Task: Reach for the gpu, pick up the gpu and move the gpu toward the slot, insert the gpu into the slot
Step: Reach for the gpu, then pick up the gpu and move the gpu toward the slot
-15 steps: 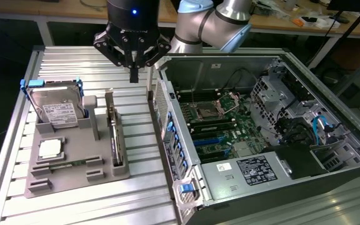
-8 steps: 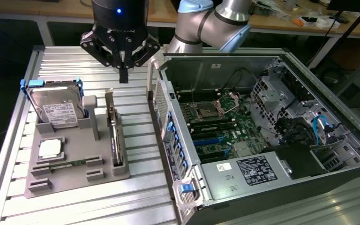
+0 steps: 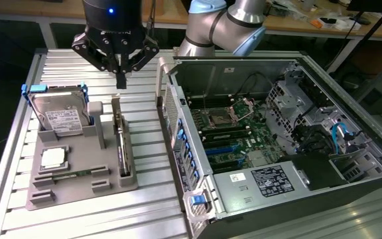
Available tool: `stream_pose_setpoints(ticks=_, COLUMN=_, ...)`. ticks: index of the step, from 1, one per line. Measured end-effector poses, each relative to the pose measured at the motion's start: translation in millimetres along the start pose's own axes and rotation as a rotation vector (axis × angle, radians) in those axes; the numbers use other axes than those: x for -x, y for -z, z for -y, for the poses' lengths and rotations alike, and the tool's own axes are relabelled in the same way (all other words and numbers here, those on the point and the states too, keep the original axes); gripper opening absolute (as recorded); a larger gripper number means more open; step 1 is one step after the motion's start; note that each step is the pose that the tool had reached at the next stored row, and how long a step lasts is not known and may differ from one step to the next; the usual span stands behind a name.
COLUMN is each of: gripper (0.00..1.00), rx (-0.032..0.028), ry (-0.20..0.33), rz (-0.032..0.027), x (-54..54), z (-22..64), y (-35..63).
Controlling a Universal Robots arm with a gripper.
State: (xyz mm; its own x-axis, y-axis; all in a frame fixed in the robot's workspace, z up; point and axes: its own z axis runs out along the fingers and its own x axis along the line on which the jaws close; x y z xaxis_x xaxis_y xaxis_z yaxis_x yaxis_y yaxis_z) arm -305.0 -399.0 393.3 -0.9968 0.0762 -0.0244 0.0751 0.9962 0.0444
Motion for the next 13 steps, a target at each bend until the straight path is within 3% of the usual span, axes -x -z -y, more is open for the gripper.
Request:
stream_pose_setpoints(ticks=9, gripper=0.11, rx=0.0, ry=0.0, rz=0.0, x=-21.3, z=1.6, y=0.6)
stream_pose_setpoints(ticks=13, gripper=0.11, rx=0.0, ry=0.0, rz=0.0, x=-22.7, z=1.7, y=0.6)
